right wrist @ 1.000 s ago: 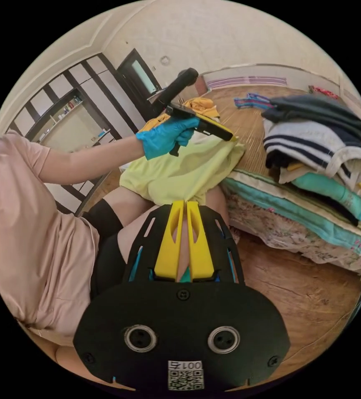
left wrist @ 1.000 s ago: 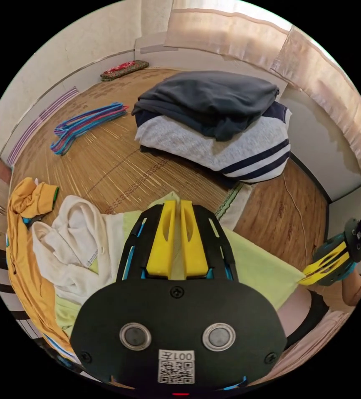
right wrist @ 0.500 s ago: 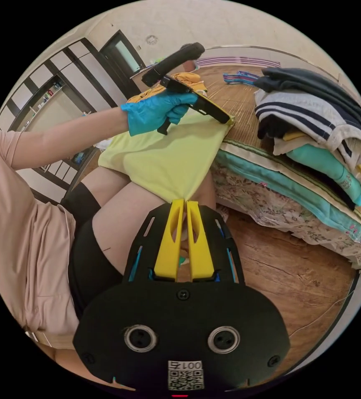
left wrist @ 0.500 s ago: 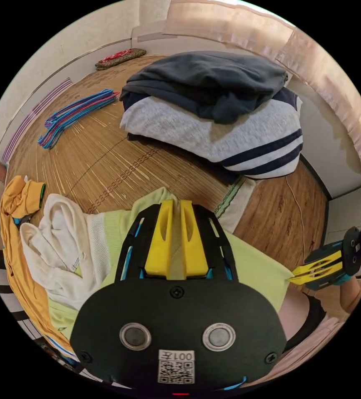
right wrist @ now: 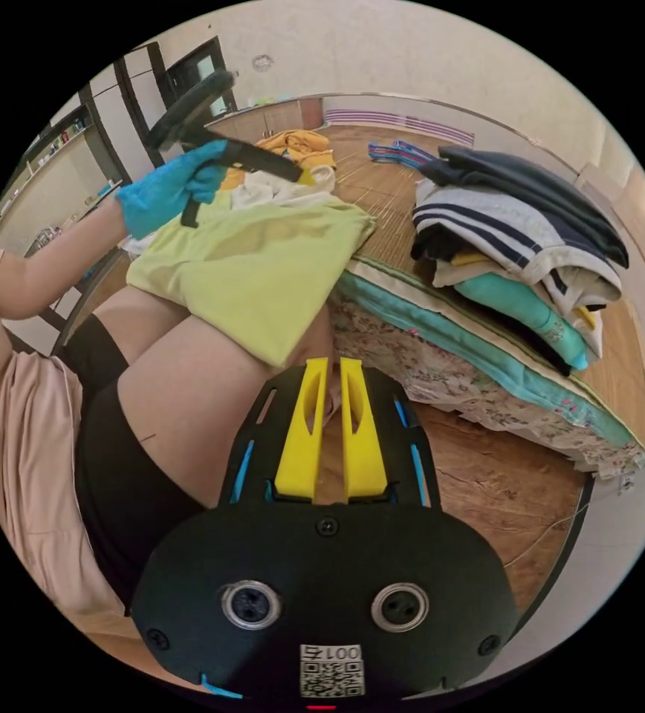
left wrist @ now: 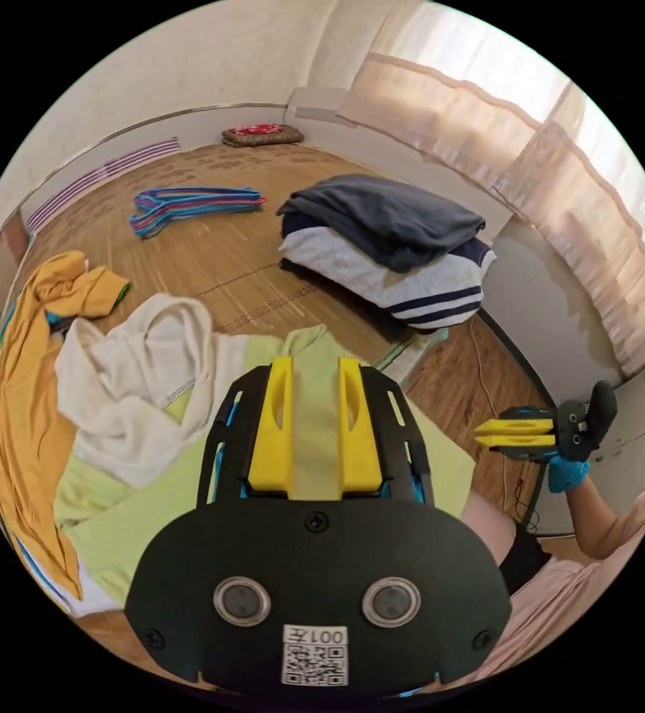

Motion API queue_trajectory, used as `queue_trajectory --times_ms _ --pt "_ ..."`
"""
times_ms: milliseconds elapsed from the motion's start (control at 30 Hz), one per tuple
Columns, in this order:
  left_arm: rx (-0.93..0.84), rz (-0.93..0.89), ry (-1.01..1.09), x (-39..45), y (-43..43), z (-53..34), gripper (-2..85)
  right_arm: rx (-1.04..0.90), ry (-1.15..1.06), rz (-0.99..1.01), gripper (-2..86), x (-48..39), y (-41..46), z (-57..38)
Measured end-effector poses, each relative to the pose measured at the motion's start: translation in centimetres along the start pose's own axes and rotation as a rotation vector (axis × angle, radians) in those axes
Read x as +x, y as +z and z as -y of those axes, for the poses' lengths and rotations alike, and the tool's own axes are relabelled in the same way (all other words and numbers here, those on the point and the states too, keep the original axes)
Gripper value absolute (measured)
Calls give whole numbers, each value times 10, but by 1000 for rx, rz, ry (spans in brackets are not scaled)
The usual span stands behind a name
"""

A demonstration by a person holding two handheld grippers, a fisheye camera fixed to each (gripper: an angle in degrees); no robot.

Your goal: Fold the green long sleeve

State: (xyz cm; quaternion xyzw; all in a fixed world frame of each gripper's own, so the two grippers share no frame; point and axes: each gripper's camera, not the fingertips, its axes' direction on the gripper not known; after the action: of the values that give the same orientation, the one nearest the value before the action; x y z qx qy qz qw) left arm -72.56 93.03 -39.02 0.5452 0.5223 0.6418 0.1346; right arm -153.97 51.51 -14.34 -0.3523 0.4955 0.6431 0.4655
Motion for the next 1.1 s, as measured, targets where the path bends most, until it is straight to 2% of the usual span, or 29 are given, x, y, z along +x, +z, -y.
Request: queue_trajectory --times_ms 233,533,800,933,1000,1100 --pt "-59 176 -193 -60 -40 -112 45 73 -83 -72 21 -42 24 59" --pt "-9 233 -327 -123 -75 -165 39 206 -158 -129 71 -83 63 180" --pt "64 235 -353 -178 -77 -139 46 227 -122 -17 105 -73 118 303" --pt "101 243 -358 -213 -70 -95 57 120 -282 -188 106 -92 167 384" --pt "100 252 -357 -228 -63 -73 62 79 -290 -232 104 -95 187 421" --pt "67 259 -338 -253 -45 -39 72 98 -255 -187 102 -92 214 477"
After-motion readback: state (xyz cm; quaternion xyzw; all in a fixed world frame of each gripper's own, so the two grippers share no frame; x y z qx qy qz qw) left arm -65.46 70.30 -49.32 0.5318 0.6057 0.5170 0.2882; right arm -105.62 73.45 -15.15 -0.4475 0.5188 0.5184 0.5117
